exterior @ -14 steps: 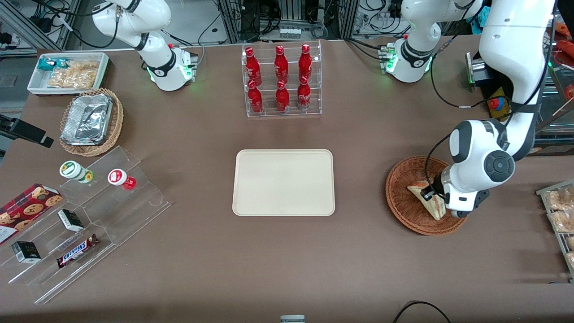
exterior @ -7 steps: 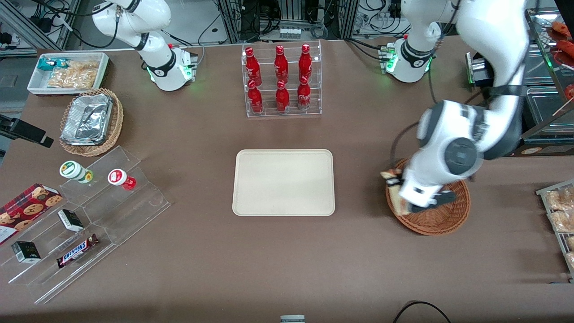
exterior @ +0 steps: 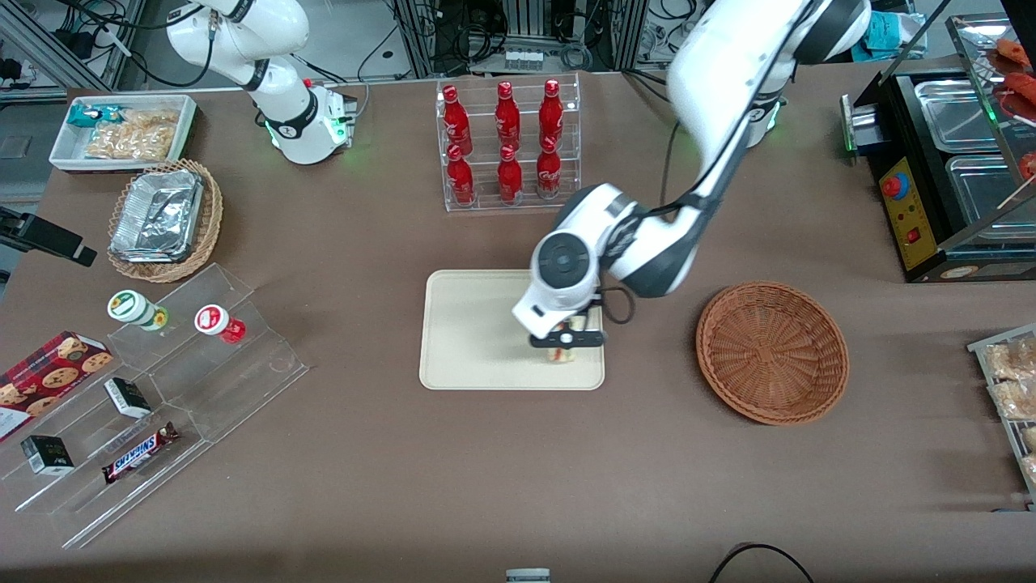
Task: Place sandwich from basket to tray
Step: 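Lift the sandwich with the left gripper and carry it over the beige tray, then lower the sandwich onto the tray and open the left gripper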
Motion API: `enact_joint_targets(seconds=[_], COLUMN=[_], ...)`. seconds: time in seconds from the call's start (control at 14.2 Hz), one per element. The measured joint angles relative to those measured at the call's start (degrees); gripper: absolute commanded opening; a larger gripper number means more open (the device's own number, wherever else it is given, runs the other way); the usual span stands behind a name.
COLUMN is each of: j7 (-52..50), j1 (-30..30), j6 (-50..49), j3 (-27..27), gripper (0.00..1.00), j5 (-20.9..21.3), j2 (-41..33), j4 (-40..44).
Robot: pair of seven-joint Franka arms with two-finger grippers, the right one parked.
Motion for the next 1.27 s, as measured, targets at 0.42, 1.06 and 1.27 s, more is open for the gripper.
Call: enact_joint_targets(seconds=[0.42,1.06,1.27], j7=[-3.68,-8.41,-8.41], j1=[-2.93,-5.66,-5.41], j6=[3.4,5.89,5.89], j3=[-0.02,0.27,1.03], gripper=[0.11,1.0,1.0], j5=[0.0,0.0,0.19], j2=[7.02,8.59,8.53], j4=[6.04,8.77,10.79])
